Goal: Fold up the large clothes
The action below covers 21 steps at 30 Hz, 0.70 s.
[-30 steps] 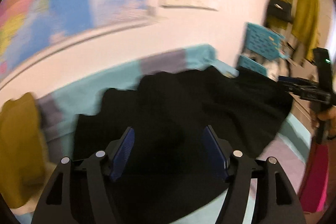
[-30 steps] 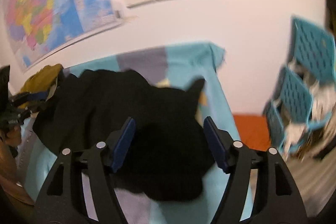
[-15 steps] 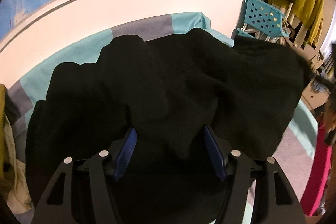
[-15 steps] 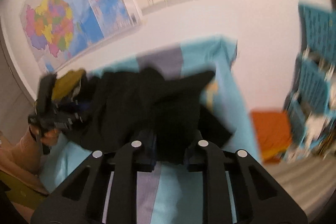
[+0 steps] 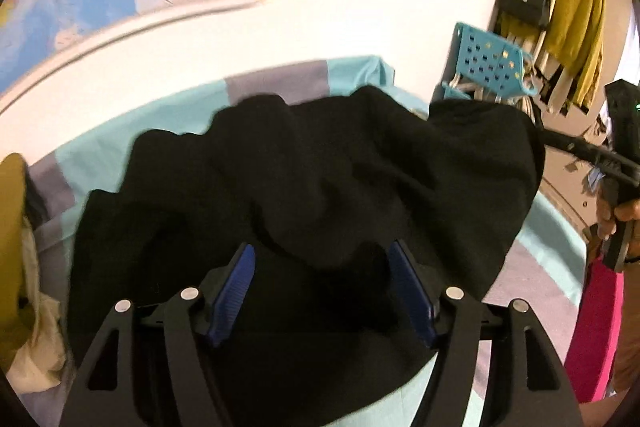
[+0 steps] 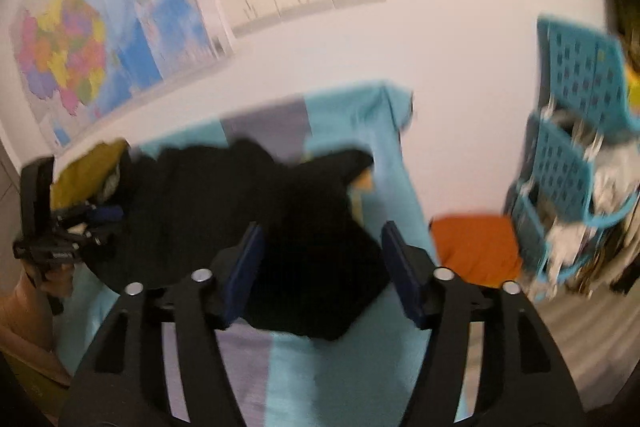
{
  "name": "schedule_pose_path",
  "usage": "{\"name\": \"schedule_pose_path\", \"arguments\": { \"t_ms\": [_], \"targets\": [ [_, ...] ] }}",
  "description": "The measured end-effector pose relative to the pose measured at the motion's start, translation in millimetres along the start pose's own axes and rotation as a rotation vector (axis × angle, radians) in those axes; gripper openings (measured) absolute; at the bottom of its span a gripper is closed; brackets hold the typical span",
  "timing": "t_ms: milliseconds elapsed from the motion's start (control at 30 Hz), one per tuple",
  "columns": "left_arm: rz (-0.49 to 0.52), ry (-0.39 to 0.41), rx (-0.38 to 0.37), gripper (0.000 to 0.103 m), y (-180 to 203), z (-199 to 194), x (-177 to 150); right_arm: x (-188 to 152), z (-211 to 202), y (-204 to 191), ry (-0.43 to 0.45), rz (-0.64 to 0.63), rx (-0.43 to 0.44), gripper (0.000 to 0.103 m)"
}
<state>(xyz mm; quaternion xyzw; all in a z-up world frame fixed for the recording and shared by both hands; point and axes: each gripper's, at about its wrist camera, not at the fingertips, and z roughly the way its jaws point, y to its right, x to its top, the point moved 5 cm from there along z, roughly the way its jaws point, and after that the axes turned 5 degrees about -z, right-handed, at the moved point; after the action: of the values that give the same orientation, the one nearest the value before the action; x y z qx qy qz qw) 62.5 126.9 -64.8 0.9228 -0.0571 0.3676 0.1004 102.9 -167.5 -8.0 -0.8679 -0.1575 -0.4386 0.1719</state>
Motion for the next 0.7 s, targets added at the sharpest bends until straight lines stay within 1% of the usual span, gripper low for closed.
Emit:
{"name": "schedule_pose_path", "arguments": {
  "t_ms": [33, 67, 133, 167, 200, 267, 300, 333, 367, 433, 467, 500, 567, 600, 633, 667, 700],
  "targets": [
    [-0.009, 0.008, 0.022, 0.068, -4.3, -3.6, -0.7, 8.6, -7.8, -7.3, 0.037, -0.022, 0.0, 0.066],
    [-0.016, 0.014, 0.038, 0.068, -8.9, -6.5, -1.6, 15.9, -8.7, -14.2, 0.048, -0.039, 0.021, 0.066],
    [-0.036, 0.012, 0.063, 0.069, -19.9, -9.2, -3.8, 25.3, 0.5, -30.1, 0.036, -0.08, 0.054, 0.074],
    [-0.046, 0.007, 0.08, 0.069, -25.4, -8.6, -3.7, 27.6, 7.8, -34.7, 0.023, -0.1, 0.047, 0.074],
    [-0.056, 0.001, 0.094, 0.069, -31.4, -7.4, -4.4, 32.1, 20.7, -41.0, -0.008, -0.127, 0.036, 0.074],
    [-0.076, -0.007, 0.111, 0.069, -41.5, -5.1, -4.7, 37.9, 43.1, -50.0, -0.059, -0.152, 0.049, 0.073],
    [-0.083, -0.009, 0.116, 0.069, -44.7, -4.3, -4.5, 39.4, 57.2, -54.8, -0.093, -0.18, 0.042, 0.073],
    [-0.088, -0.012, 0.115, 0.069, -46.6, -2.9, -5.3, 36.4, 68.0, -57.5, -0.132, -0.209, 0.031, 0.073],
    [-0.084, -0.016, 0.118, 0.069, -46.9, -1.5, -6.5, 32.0, 85.5, -59.6, -0.196, -0.234, 0.018, 0.073],
    [-0.072, -0.02, 0.132, 0.07, -46.7, 1.6, -9.0, 20.3, 109.5, -55.7, -0.294, -0.257, 0.001, 0.073],
    [-0.067, -0.027, 0.131, 0.071, -46.4, 3.9, -10.4, 12.3, 118.9, -52.6, -0.337, -0.252, 0.009, 0.071],
    [-0.063, -0.033, 0.133, 0.071, -46.7, 6.2, -11.2, 6.3, 123.1, -50.9, -0.354, -0.252, 0.024, 0.067],
    [-0.057, -0.04, 0.131, 0.072, -46.7, 10.4, -11.5, 0.5, 122.2, -50.6, -0.347, -0.26, 0.049, 0.056],
    [-0.059, -0.042, 0.126, 0.073, -47.7, 11.7, -11.5, -0.1, 119.4, -50.3, -0.331, -0.257, 0.059, 0.047],
    [-0.064, -0.045, 0.123, 0.073, -49.1, 12.5, -11.6, 0.7, 117.2, -50.4, -0.319, -0.264, 0.052, 0.037],
    [-0.07, -0.045, 0.124, 0.073, -50.6, 13.1, -10.7, 2.7, 114.2, -50.7, -0.301, -0.283, 0.03, 0.031],
    [-0.072, -0.045, 0.125, 0.073, -51.1, 13.8, -10.2, 8.3, 108.3, -53.1, -0.263, -0.28, 0.049, 0.006]
  ]
}}
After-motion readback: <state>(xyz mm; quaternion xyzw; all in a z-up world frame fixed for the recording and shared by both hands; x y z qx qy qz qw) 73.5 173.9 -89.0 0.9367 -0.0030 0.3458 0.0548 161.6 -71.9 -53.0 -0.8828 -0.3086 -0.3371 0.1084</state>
